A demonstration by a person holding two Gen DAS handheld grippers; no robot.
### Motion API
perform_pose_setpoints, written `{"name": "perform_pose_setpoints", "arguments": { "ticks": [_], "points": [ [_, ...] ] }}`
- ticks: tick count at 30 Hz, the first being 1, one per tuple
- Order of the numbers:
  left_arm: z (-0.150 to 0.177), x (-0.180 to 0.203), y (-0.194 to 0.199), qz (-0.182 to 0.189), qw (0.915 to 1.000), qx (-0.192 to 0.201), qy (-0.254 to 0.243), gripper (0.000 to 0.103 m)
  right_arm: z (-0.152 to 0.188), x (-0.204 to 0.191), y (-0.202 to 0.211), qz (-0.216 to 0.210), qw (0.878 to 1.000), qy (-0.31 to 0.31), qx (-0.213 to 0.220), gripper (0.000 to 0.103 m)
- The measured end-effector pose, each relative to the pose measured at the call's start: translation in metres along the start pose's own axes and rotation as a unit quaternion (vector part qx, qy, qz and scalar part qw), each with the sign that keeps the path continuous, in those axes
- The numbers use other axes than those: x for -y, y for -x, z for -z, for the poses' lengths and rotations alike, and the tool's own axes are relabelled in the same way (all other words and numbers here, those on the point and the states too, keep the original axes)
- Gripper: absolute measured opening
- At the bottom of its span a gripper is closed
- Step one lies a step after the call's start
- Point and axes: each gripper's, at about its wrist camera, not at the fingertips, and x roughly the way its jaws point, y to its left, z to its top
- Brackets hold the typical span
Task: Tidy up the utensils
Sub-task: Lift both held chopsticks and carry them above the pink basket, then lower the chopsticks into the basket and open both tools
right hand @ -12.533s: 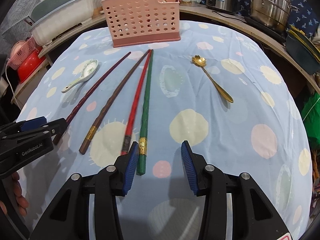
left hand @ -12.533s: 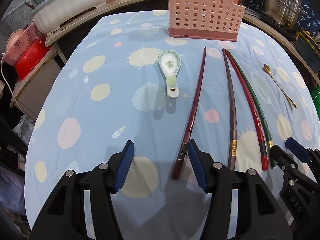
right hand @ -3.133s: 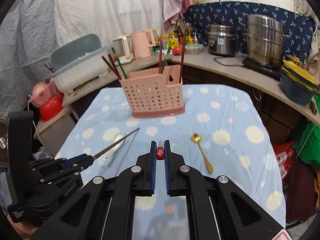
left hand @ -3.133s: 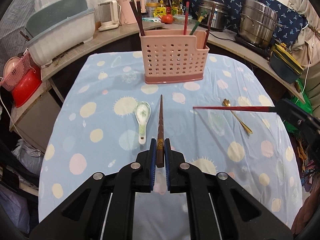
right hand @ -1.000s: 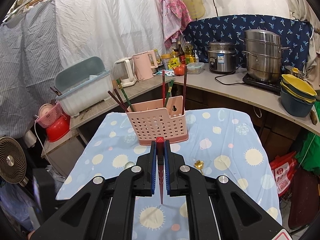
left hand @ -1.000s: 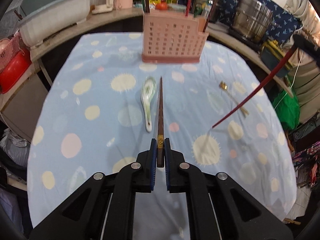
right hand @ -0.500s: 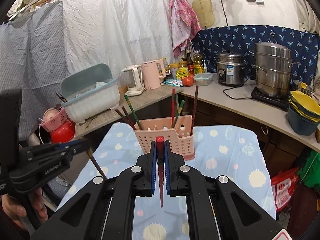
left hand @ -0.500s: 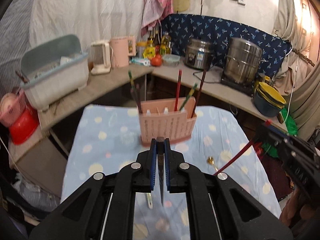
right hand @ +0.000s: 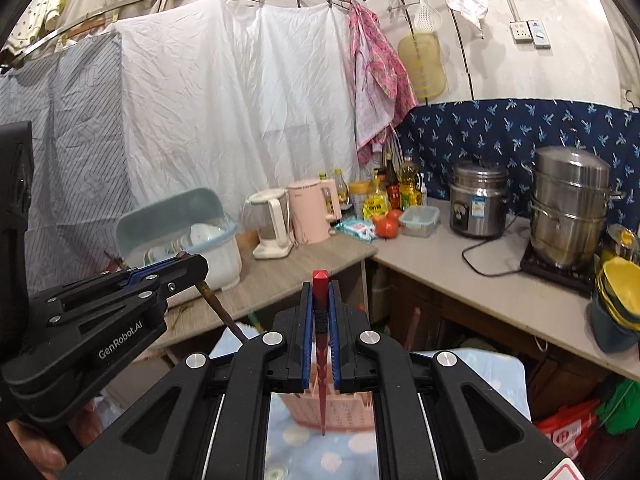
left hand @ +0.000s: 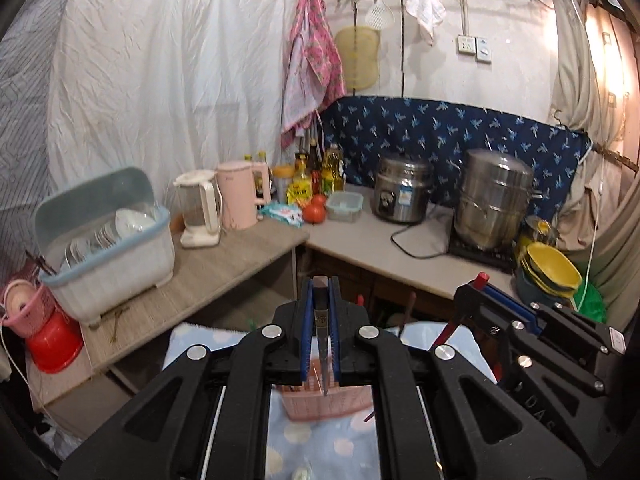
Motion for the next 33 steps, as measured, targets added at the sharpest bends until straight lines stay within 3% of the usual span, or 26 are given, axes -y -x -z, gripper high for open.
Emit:
{"name": "perform_pose_setpoints", "arguments": {
  "ticks": [8,17,24,33],
  "points": [
    [-0.018,-0.015,-0.053,-0.014,0.9998,-0.001,0.012,0.007,-0.021,0.002,-0.06,0.009,1.0,-0.007,0.001,0.007],
    [0.036,-0.021,-0.11,-0.034,0.998,-0.053,-0.001,0.007,0.028,0.012,-0.115,0.017,0.998,-0.007,-0.06,0.007],
    [0.069,-0.021,-0.128,-0.041,0.9957,-0.083,-0.004,0.007,0.06,0.02,-0.129,0.025,0.996,-0.008,-0.091,0.007],
    [0.084,-0.021,-0.136,-0.052,0.9939,-0.098,-0.003,0.007,0.075,0.029,-0.131,0.032,0.994,-0.012,-0.108,0.007]
  ]
}}
